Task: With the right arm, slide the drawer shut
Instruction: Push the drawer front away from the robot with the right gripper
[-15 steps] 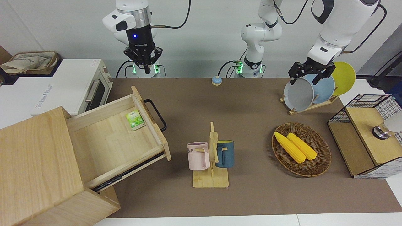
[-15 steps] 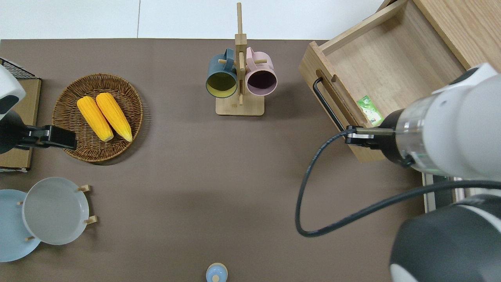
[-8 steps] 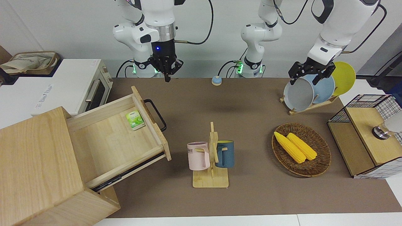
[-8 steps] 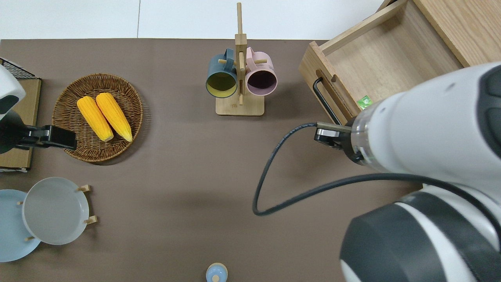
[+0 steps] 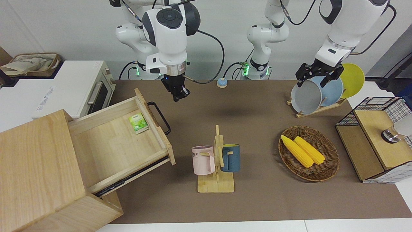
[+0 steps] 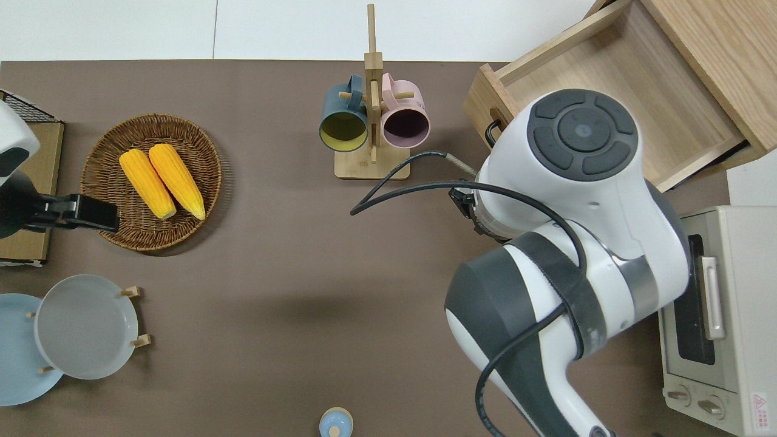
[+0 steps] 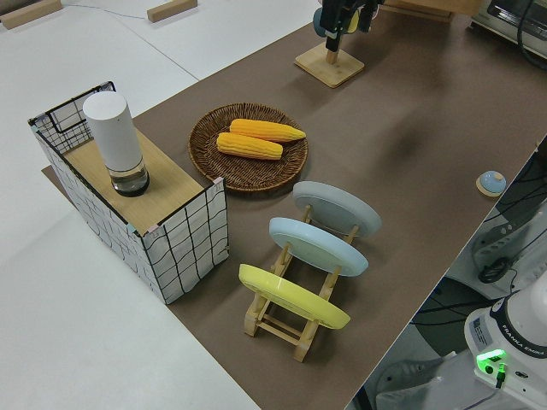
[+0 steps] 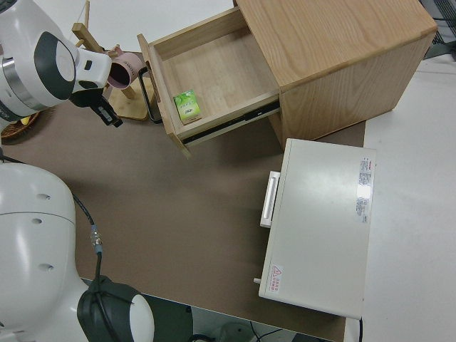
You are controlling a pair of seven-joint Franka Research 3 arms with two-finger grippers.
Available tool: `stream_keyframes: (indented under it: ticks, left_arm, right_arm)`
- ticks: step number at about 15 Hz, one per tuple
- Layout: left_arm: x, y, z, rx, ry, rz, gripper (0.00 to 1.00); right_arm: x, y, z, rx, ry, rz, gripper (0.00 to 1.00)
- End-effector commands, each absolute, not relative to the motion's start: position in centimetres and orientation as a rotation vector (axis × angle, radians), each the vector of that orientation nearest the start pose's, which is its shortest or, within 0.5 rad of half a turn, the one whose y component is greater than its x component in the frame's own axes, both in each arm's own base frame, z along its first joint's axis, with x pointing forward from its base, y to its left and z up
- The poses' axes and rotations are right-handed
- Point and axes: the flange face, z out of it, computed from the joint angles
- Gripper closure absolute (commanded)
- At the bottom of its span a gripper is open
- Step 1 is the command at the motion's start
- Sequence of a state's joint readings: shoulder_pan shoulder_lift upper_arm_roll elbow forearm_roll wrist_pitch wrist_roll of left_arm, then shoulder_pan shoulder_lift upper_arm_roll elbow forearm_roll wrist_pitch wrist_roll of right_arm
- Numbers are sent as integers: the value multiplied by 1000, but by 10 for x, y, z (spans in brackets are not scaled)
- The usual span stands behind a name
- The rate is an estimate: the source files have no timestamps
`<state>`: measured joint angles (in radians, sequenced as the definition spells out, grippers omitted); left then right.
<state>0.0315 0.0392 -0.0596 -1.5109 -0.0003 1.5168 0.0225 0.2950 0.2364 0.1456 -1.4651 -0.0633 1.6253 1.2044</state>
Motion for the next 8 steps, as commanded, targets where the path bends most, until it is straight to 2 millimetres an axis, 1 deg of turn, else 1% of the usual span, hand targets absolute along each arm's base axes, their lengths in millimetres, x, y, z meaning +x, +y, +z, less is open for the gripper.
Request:
stream_keyframes:
  ticks: [1, 4, 8]
  left_arm:
    - [563, -14, 630, -3126, 97, 60, 7]
    - [563, -14, 630, -3126, 97, 60, 7]
    - [563, -14, 630, -3126, 97, 60, 7]
  right_arm:
    - [578, 246, 516, -2923, 1344, 70, 1000]
    - [589, 237, 502, -2854, 1441, 39, 1000]
    - [607, 229, 484, -2803, 1490, 6, 1000]
